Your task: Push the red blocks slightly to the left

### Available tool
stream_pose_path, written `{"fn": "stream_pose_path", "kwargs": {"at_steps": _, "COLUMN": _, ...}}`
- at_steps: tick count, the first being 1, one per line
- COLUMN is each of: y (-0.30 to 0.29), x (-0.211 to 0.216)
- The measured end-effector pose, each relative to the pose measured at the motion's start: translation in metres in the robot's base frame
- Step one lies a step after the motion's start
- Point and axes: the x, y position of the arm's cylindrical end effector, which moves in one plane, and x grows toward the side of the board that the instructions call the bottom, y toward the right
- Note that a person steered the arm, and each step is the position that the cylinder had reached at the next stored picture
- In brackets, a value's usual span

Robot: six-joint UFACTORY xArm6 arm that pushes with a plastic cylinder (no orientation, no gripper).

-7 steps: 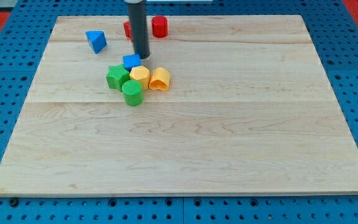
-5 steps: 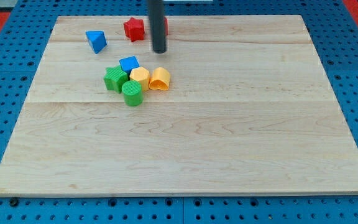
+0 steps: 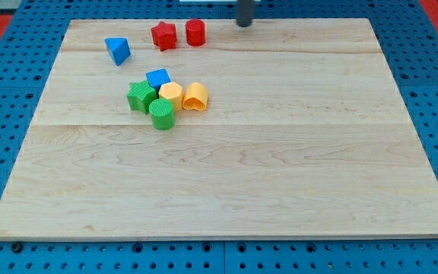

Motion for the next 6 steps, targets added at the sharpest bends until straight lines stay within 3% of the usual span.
{"fn": "stream_pose_path", "kwargs": {"at_steps": 1, "y": -0.066, "x": 0.015}}
{"fn": "stream_pose_path", "kwargs": {"at_steps": 3, "y": -0.019, "x": 0.066}}
{"fn": "stream_pose_path", "kwargs": {"at_steps": 5, "y": -0.039, "x": 0.029}}
{"fn": "stream_pose_path", "kwargs": {"at_steps": 6, "y": -0.045, "x": 0.051}}
